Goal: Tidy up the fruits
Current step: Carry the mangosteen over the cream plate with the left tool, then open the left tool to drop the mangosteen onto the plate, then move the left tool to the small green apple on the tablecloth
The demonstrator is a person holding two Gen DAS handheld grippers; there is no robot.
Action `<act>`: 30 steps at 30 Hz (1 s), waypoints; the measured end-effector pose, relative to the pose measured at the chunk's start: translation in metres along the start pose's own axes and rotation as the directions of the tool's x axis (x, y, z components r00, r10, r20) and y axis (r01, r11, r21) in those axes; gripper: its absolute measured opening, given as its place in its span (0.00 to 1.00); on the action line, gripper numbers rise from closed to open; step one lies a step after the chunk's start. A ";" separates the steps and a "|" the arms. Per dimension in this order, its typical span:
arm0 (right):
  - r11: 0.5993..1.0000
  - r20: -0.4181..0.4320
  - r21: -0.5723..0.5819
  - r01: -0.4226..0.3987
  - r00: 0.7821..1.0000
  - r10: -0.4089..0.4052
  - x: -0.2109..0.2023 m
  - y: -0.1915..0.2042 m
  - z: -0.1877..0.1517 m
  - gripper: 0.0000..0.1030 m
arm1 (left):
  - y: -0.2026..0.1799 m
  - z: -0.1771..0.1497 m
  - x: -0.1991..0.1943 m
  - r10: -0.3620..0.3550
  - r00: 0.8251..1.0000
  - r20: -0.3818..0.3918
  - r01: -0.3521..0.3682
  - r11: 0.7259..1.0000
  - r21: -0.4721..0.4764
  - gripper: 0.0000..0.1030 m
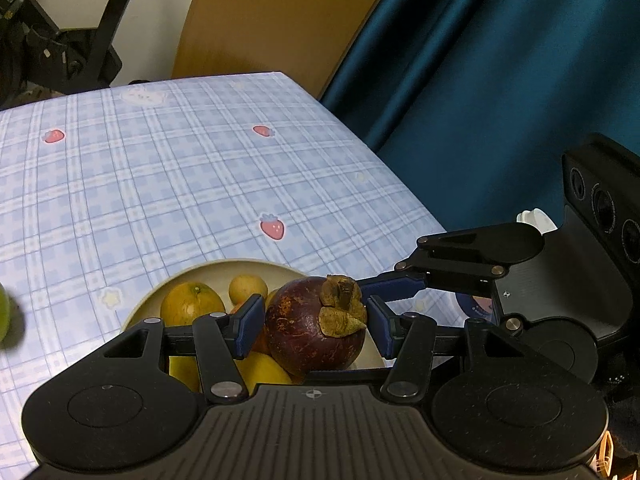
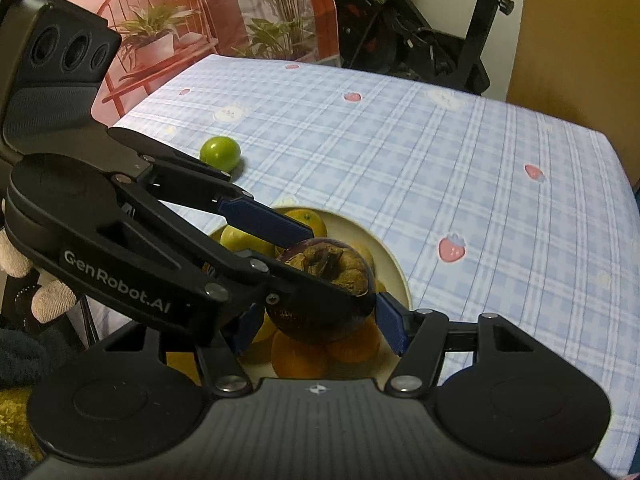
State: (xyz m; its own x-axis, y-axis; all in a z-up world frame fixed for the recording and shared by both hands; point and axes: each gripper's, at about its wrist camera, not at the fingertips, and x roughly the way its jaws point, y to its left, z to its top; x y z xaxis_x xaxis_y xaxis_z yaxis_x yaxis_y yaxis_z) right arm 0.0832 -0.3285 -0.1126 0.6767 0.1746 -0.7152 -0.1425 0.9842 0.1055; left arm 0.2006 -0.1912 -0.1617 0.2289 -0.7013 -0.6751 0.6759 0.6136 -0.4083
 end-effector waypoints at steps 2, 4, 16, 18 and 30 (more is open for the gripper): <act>1.000 -0.003 0.003 -0.001 1.000 0.001 0.001 0.000 -0.001 0.62 | -0.001 -0.001 -0.002 -0.001 1.000 0.002 0.001 1.000 -0.003 0.56; 1.000 -0.001 0.010 -0.004 1.000 0.004 0.001 -0.001 -0.001 0.62 | -0.001 0.003 0.000 -0.003 1.000 0.008 0.003 1.000 -0.001 0.56; 0.999 0.008 -0.008 0.044 0.999 -0.044 0.005 0.004 0.002 0.70 | 0.006 0.003 -0.028 0.010 0.998 0.065 -0.007 0.999 -0.040 0.62; 0.998 0.020 -0.013 0.059 0.998 -0.059 0.003 0.005 0.003 0.74 | 0.010 0.004 -0.035 0.009 0.996 0.086 -0.004 0.998 -0.056 0.62; 0.998 0.166 -0.037 0.043 0.985 -0.036 -0.012 0.023 0.027 0.77 | 0.059 0.006 -0.102 0.127 0.968 0.217 -0.114 0.991 -0.072 0.64</act>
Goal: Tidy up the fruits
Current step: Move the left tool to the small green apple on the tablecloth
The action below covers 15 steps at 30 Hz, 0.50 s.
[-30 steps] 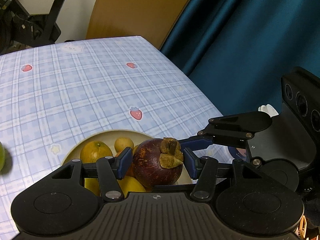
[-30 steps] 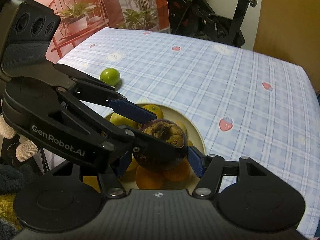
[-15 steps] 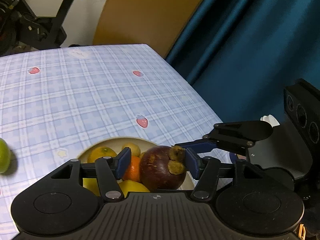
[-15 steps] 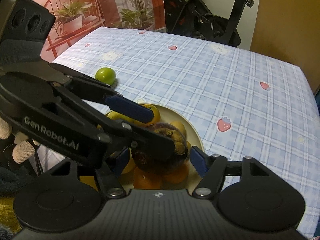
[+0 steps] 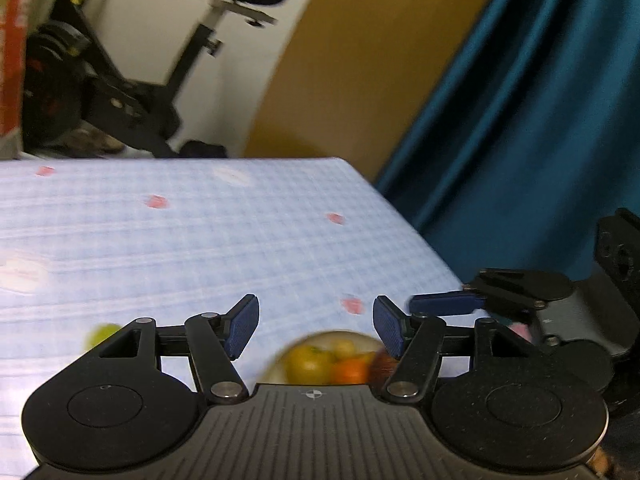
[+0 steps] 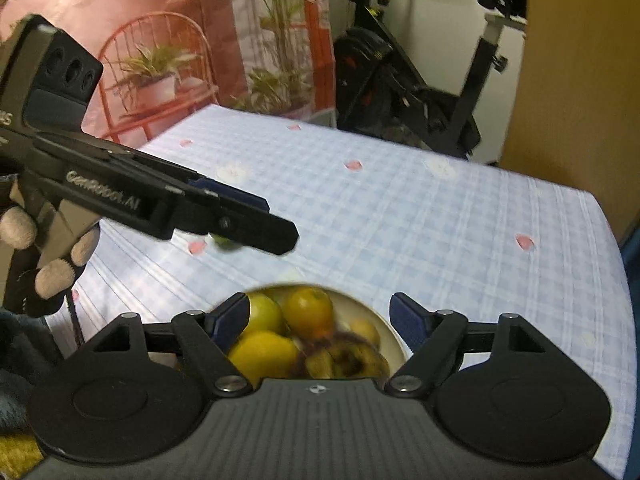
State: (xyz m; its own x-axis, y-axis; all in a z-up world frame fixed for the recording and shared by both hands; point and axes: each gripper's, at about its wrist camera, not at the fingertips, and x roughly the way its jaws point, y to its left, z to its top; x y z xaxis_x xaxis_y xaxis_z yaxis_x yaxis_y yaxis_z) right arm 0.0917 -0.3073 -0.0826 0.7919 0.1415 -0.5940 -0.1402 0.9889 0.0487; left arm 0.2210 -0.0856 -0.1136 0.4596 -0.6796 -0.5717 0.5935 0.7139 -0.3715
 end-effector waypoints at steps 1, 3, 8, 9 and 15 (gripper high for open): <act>1.000 0.007 -0.006 -0.010 1.000 0.010 0.003 0.004 0.004 0.77 | 0.009 -0.002 -0.004 0.015 1.000 0.003 -0.015 1.000 -0.003 0.64; 1.000 0.016 -0.018 -0.025 1.000 0.025 0.009 0.012 0.009 0.77 | 0.031 -0.008 -0.012 0.057 0.998 -0.001 -0.057 0.998 -0.026 0.64; 0.997 0.028 -0.047 -0.068 0.997 0.069 0.039 0.037 0.023 0.74 | 0.085 -0.020 -0.026 0.138 0.990 -0.017 -0.139 0.983 -0.122 0.64; 0.996 0.025 -0.058 -0.074 0.997 0.075 0.045 0.042 0.026 0.74 | 0.093 -0.022 -0.028 0.142 0.990 -0.018 -0.144 0.980 -0.136 0.64; 0.980 -0.004 -0.173 -0.097 0.995 0.097 0.089 0.077 0.046 0.64 | 0.129 -0.030 -0.027 0.112 0.993 -0.025 -0.115 0.960 -0.254 0.64</act>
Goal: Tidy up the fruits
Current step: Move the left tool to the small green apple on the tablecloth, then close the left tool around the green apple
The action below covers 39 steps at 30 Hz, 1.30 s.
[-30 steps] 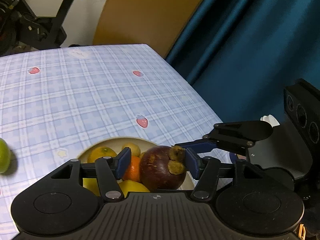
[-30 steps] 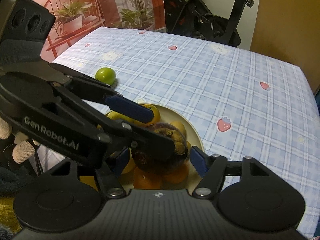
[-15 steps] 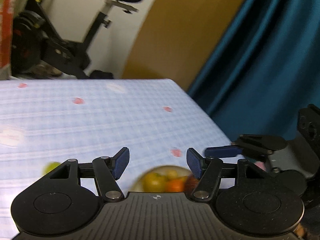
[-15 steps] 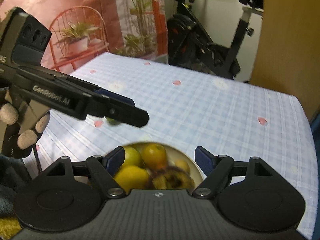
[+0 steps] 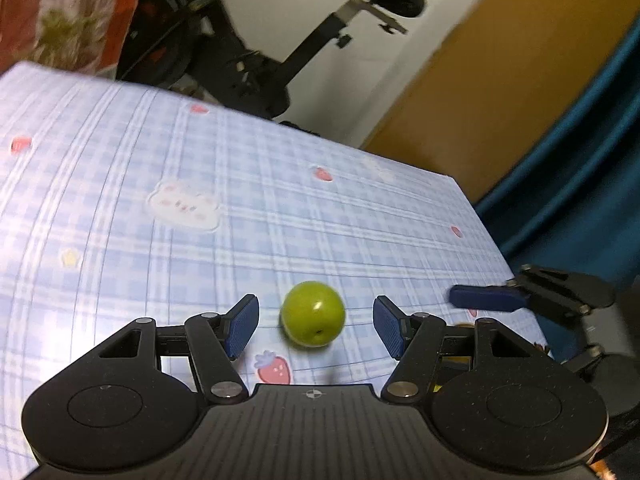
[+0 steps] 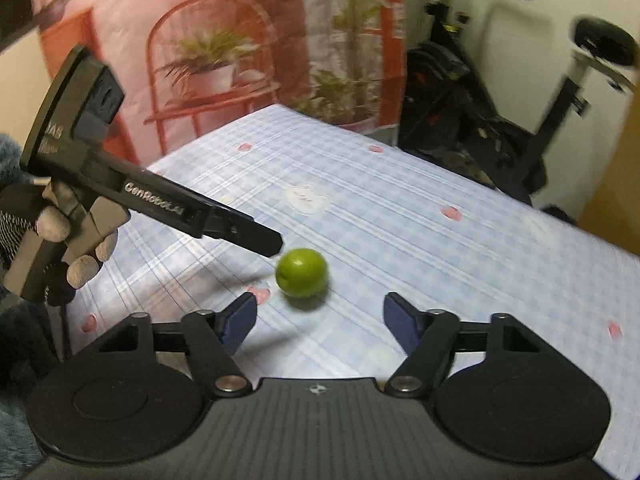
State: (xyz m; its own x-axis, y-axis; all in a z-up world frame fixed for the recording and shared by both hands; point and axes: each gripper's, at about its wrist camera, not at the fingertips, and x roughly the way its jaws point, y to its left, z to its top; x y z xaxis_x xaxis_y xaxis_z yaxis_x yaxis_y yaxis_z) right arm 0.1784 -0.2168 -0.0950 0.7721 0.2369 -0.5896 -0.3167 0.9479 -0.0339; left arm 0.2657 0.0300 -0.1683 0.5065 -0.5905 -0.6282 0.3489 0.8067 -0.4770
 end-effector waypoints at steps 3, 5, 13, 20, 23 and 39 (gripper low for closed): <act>0.999 -0.040 -0.046 -0.005 0.999 0.003 0.030 0.012 0.008 0.63 | 0.007 -0.006 0.005 -0.014 1.000 -0.010 0.014 1.000 -0.023 0.64; 0.997 -0.072 -0.070 -0.009 0.997 0.004 0.049 0.019 0.010 0.63 | 0.010 -0.008 0.009 -0.023 1.000 -0.012 0.023 0.999 -0.031 0.64; 0.997 -0.115 -0.070 0.015 0.993 -0.023 0.087 0.022 0.013 0.60 | 0.020 -0.014 0.028 -0.040 0.999 -0.007 0.039 0.997 -0.064 0.64; 1.000 -0.124 -0.023 -0.004 0.992 0.002 0.097 0.013 0.018 0.55 | 0.024 -0.014 0.043 -0.053 0.998 -0.020 0.051 0.997 -0.059 0.63; 1.000 -0.137 -0.025 -0.007 0.991 0.003 0.101 0.014 0.019 0.53 | 0.025 -0.014 0.048 -0.059 0.998 -0.025 0.058 0.997 -0.052 0.62; 1.000 -0.172 0.008 -0.001 0.985 0.003 0.111 0.010 0.016 0.50 | 0.035 -0.015 0.056 -0.108 0.994 -0.028 0.106 0.991 -0.082 0.41</act>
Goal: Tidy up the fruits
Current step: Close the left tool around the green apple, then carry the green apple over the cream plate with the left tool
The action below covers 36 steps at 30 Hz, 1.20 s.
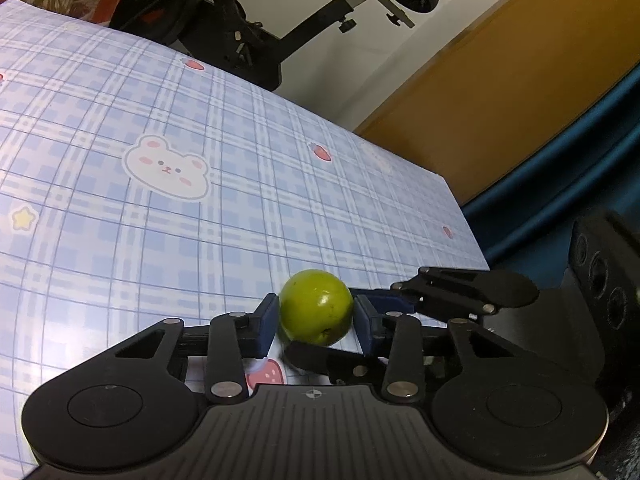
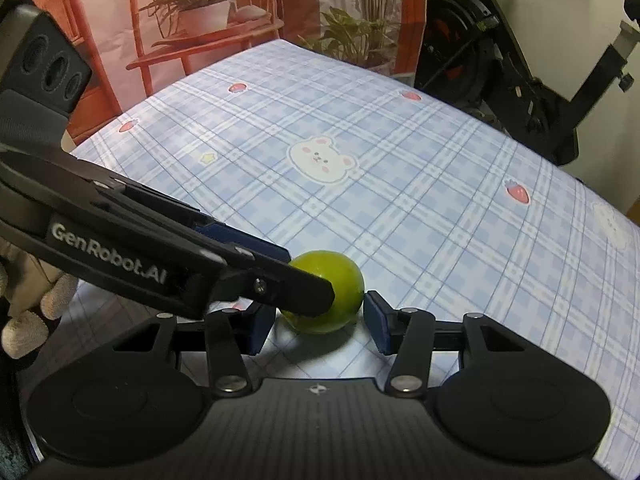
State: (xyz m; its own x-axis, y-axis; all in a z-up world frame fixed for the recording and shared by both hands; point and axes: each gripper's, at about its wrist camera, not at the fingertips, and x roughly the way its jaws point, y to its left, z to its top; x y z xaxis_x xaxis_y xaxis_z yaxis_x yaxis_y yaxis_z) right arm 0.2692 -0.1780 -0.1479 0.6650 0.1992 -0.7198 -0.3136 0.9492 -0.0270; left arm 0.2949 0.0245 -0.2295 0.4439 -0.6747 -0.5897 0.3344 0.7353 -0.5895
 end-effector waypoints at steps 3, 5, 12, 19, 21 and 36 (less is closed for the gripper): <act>1.000 -0.010 0.003 0.001 1.000 -0.001 0.003 0.001 -0.001 0.50 | 0.002 -0.001 0.000 -0.009 1.000 0.001 0.009 1.000 -0.007 0.41; 1.000 -0.007 0.005 0.003 1.000 -0.003 0.003 0.000 -0.002 0.50 | 0.004 -0.001 0.000 -0.013 1.000 0.003 0.013 1.000 -0.011 0.42; 1.000 0.006 0.004 0.005 1.000 -0.005 0.001 -0.001 0.001 0.50 | 0.000 -0.004 0.004 -0.020 1.000 -0.003 0.020 1.000 -0.001 0.43; 1.000 0.009 0.000 -0.003 1.000 0.003 -0.005 0.001 -0.002 0.50 | -0.008 -0.005 -0.004 -0.014 1.000 -0.002 0.014 1.000 0.021 0.43; 1.000 0.017 -0.002 -0.006 1.000 0.006 -0.009 0.003 -0.002 0.50 | -0.013 -0.007 -0.011 -0.014 1.000 0.006 0.014 0.999 0.031 0.43; 1.000 0.116 0.009 -0.001 0.993 0.000 -0.100 0.010 -0.025 0.50 | -0.108 -0.029 -0.054 -0.043 0.998 0.048 0.033 0.983 0.178 0.42</act>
State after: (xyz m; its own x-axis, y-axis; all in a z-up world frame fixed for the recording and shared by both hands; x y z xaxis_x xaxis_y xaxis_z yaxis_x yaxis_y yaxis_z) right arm 0.1831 -0.1941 -0.0936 0.7395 0.2259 -0.6341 -0.3080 0.9512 -0.0204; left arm 0.2110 -0.0206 -0.1501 0.4689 -0.7016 -0.5365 0.4920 0.7120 -0.5010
